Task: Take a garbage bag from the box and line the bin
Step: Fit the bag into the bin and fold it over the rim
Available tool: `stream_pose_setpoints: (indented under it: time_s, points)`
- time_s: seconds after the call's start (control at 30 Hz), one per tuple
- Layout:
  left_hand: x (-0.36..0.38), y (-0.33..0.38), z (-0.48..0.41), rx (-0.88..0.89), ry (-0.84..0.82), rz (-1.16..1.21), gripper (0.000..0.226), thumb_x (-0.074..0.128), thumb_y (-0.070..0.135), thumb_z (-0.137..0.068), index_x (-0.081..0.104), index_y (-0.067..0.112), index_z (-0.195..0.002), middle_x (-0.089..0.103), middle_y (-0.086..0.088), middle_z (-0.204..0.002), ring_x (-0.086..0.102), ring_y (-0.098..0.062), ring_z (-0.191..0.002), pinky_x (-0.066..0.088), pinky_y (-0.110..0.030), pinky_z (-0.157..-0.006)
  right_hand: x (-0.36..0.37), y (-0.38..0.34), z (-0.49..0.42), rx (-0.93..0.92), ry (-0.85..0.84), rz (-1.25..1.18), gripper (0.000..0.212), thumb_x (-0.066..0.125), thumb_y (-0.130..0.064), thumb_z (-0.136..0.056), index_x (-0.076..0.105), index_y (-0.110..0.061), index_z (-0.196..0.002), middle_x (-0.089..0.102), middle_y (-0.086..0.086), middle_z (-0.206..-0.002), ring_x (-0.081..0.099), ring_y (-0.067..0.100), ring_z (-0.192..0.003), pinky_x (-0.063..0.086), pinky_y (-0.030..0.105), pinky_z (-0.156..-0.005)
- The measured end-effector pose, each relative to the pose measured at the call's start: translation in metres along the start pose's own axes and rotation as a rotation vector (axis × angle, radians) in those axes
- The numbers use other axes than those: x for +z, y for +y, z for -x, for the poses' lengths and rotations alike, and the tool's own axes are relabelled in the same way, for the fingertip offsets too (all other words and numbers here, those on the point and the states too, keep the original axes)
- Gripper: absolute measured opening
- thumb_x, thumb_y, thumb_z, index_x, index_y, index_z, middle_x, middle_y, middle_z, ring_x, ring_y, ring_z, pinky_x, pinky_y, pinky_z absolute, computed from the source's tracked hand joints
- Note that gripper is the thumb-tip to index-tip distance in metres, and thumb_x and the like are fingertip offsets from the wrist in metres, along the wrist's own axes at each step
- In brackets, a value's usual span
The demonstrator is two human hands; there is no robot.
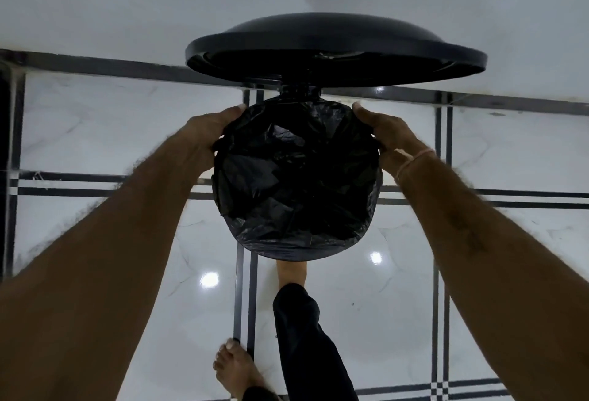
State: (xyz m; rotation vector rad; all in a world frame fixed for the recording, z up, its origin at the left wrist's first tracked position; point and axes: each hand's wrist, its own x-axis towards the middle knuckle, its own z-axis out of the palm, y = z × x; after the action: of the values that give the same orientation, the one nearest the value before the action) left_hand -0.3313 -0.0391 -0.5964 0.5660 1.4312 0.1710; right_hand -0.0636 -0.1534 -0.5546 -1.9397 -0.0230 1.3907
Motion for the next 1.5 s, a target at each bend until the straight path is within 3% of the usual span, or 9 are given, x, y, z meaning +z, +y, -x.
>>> stream_pose_setpoints:
  time_s: [0.1,0.23,0.4,0.57,0.87,1.07,1.17,1.33,1.5]
  points:
    - [-0.006,0.001,-0.015,-0.067,-0.036,-0.004,0.039,0.088,0.048,-0.07,0.08,0.019,-0.095,0.076,0.001,-0.107,0.071,-0.024,-0.108,0.058,-0.046,-0.093,-0.001,0.001,-0.021,0.003,-0.072,0.063,0.023,0.078,-0.037,-0.087,0.076,-0.014,-0.09,0.074,-0.001,-0.082,0.07,0.016,-0.083,0.059,0.024,-0.058]
    - [-0.014,-0.008,-0.043,-0.174,-0.051,-0.101,0.083,0.098,0.054,-0.033,0.077,0.015,-0.103,0.073,-0.006,-0.125,0.071,-0.027,-0.112,0.057,-0.049,-0.094,0.002,0.005,-0.044,0.067,-0.115,0.129,0.025,0.073,-0.035,-0.092,0.072,-0.012,-0.083,0.076,0.002,-0.073,0.075,0.02,-0.08,0.06,0.028,-0.063]
    - [-0.003,-0.001,-0.023,-0.107,-0.069,-0.024,0.049,0.079,0.057,-0.069,0.075,0.017,-0.097,0.073,-0.005,-0.118,0.07,-0.027,-0.113,0.056,-0.046,-0.095,-0.007,0.004,-0.051,0.088,-0.195,0.121,0.048,0.076,-0.054,-0.082,0.078,-0.011,-0.104,0.074,0.009,-0.11,0.069,0.03,-0.117,0.056,0.043,-0.1]
    - [-0.001,0.009,-0.027,-0.146,-0.145,-0.083,0.047,0.081,0.049,-0.077,0.074,0.015,-0.11,0.072,-0.011,-0.125,0.071,-0.029,-0.111,0.06,-0.044,-0.087,0.007,-0.01,-0.044,0.106,-0.24,0.123,0.026,0.073,-0.035,-0.092,0.074,-0.009,-0.093,0.077,0.008,-0.089,0.075,0.02,-0.077,0.063,0.031,-0.067]
    - [-0.032,-0.047,0.022,-0.052,-0.091,0.027,0.027,0.061,0.05,-0.095,0.068,0.025,-0.104,0.065,0.008,-0.097,0.059,-0.015,-0.085,0.05,-0.035,-0.075,-0.039,0.038,0.001,0.149,-0.124,0.064,0.03,0.064,-0.054,-0.092,0.071,-0.025,-0.088,0.069,-0.008,-0.085,0.062,0.016,-0.089,0.048,0.035,-0.078]
    - [-0.036,-0.065,0.015,-0.095,-0.104,0.144,0.043,0.074,0.05,-0.086,0.073,0.017,-0.114,0.073,0.001,-0.11,0.066,-0.021,-0.106,0.051,-0.04,-0.097,-0.037,0.058,-0.008,0.347,-0.112,-0.179,0.031,0.07,-0.047,-0.09,0.073,-0.016,-0.091,0.07,0.002,-0.101,0.067,0.024,-0.101,0.05,0.045,-0.103]
    - [-0.037,-0.072,-0.002,-0.137,-0.052,0.164,0.066,0.084,0.047,-0.071,0.071,0.012,-0.126,0.07,-0.009,-0.13,0.063,-0.031,-0.125,0.052,-0.05,-0.101,-0.033,0.06,-0.016,0.36,-0.107,-0.192,0.027,0.064,-0.037,-0.095,0.073,-0.012,-0.089,0.073,0.005,-0.095,0.07,0.026,-0.094,0.053,0.048,-0.099]
    - [-0.03,-0.08,0.015,-0.003,-0.031,0.233,0.048,0.071,0.054,-0.086,0.075,0.016,-0.114,0.072,0.001,-0.12,0.063,-0.022,-0.12,0.049,-0.044,-0.106,-0.039,0.063,-0.014,0.293,-0.061,-0.231,0.046,0.072,-0.06,-0.082,0.074,-0.019,-0.102,0.071,0.001,-0.119,0.066,0.028,-0.12,0.046,0.063,-0.101]
    - [-0.021,-0.083,0.027,0.009,0.045,0.269,0.043,0.066,0.054,-0.091,0.075,0.017,-0.112,0.073,0.003,-0.112,0.064,-0.019,-0.108,0.053,-0.038,-0.097,-0.035,0.067,-0.012,0.278,0.032,-0.267,0.048,0.075,-0.054,-0.083,0.076,-0.016,-0.113,0.072,0.001,-0.125,0.069,0.026,-0.11,0.055,0.057,-0.092]
